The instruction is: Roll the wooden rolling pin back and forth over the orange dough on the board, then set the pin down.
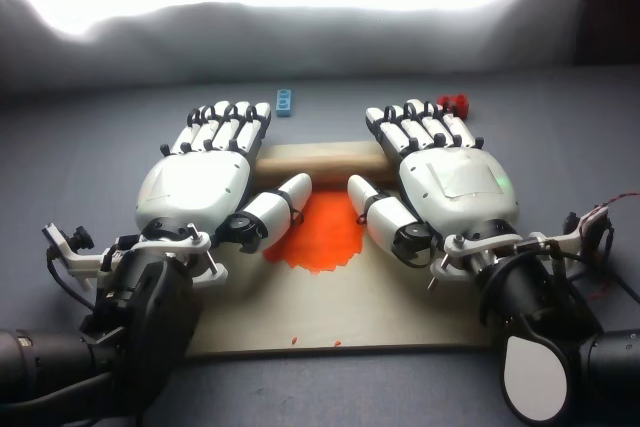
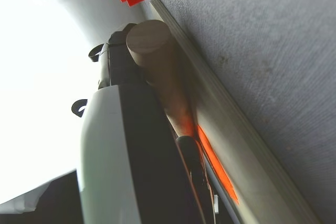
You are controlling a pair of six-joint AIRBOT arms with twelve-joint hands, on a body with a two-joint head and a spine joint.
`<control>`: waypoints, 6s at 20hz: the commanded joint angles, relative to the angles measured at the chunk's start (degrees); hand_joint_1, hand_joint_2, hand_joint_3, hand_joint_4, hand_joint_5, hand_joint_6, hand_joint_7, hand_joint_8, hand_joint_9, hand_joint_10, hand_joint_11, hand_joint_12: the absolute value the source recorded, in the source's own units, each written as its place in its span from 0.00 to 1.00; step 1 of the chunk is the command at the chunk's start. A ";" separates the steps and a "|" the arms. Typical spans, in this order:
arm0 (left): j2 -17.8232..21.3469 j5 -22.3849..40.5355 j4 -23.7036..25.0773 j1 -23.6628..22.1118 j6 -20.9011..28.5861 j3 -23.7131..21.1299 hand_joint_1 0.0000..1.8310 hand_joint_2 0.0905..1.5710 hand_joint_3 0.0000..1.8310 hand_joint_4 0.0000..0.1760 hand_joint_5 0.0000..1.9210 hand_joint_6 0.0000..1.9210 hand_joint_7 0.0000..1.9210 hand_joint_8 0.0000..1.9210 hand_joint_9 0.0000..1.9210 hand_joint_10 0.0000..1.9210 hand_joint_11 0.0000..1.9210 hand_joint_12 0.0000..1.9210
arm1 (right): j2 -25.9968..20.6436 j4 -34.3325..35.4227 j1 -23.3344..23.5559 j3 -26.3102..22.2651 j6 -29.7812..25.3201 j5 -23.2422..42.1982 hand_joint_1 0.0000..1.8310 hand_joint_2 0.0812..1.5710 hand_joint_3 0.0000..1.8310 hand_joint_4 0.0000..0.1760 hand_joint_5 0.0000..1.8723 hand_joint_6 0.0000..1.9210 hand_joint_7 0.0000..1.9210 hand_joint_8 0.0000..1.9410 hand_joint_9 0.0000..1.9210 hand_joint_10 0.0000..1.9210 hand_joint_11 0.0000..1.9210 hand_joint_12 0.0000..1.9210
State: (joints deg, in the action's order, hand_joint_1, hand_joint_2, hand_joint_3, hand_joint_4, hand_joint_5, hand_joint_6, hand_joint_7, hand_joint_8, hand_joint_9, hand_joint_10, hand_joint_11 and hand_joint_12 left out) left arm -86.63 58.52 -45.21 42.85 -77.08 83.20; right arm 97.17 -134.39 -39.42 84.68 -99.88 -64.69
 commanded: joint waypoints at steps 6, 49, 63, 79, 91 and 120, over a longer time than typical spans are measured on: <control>-0.23 2.41 -0.04 -0.26 -0.50 -0.14 0.00 0.94 0.00 0.00 0.00 0.00 0.00 0.00 0.00 0.00 0.00 0.00 | -0.13 -1.91 0.02 -0.02 0.19 -3.97 0.00 0.98 0.00 0.00 0.10 0.00 0.08 0.00 0.06 0.00 0.00 0.18; 7.46 8.45 1.94 6.82 8.84 -13.71 0.00 0.94 0.00 0.00 0.11 0.00 0.12 0.00 0.10 0.00 0.00 0.14 | -1.85 -2.63 -4.30 -8.76 5.80 -13.31 0.00 0.97 0.00 0.00 0.24 0.00 0.25 0.00 0.22 0.00 0.00 0.56; 9.17 9.89 3.64 8.58 10.18 -16.40 0.00 0.94 0.00 0.00 0.11 0.00 0.12 0.00 0.11 0.00 0.00 0.15 | -2.70 -4.43 -5.88 -12.58 7.78 -15.17 0.00 0.97 0.00 0.00 0.24 0.00 0.25 0.00 0.22 0.00 0.00 0.56; 10.85 11.40 6.30 10.01 11.34 -20.55 0.00 0.94 0.00 0.00 0.11 0.00 0.12 0.00 0.09 0.00 0.00 0.17 | -3.66 -7.01 -7.82 -16.66 9.28 -17.57 0.00 0.97 0.00 0.00 0.24 0.00 0.25 0.00 0.22 0.00 0.00 0.56; 10.88 14.07 9.54 12.31 11.69 -24.67 0.00 0.94 0.00 0.00 0.12 0.00 0.14 0.00 0.11 0.00 0.00 0.21 | -4.52 -8.62 -9.05 -18.21 9.43 -18.24 0.00 0.97 0.00 0.00 0.25 0.00 0.25 0.00 0.23 0.00 0.00 0.56; 14.09 14.33 15.60 16.71 14.83 -28.09 0.00 0.95 0.00 0.00 0.12 0.00 0.13 0.00 0.10 0.00 0.00 0.16 | -5.89 -11.46 -10.65 -22.55 9.65 -19.68 0.00 0.97 0.00 0.00 0.24 0.00 0.25 0.00 0.23 0.00 0.00 0.55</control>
State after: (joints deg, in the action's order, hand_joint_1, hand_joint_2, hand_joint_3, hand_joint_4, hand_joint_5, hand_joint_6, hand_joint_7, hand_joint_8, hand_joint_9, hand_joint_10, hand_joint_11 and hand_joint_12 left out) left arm -72.79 69.56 -30.79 59.33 -62.67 55.05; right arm 91.50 -141.49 -49.98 62.28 -90.15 -79.83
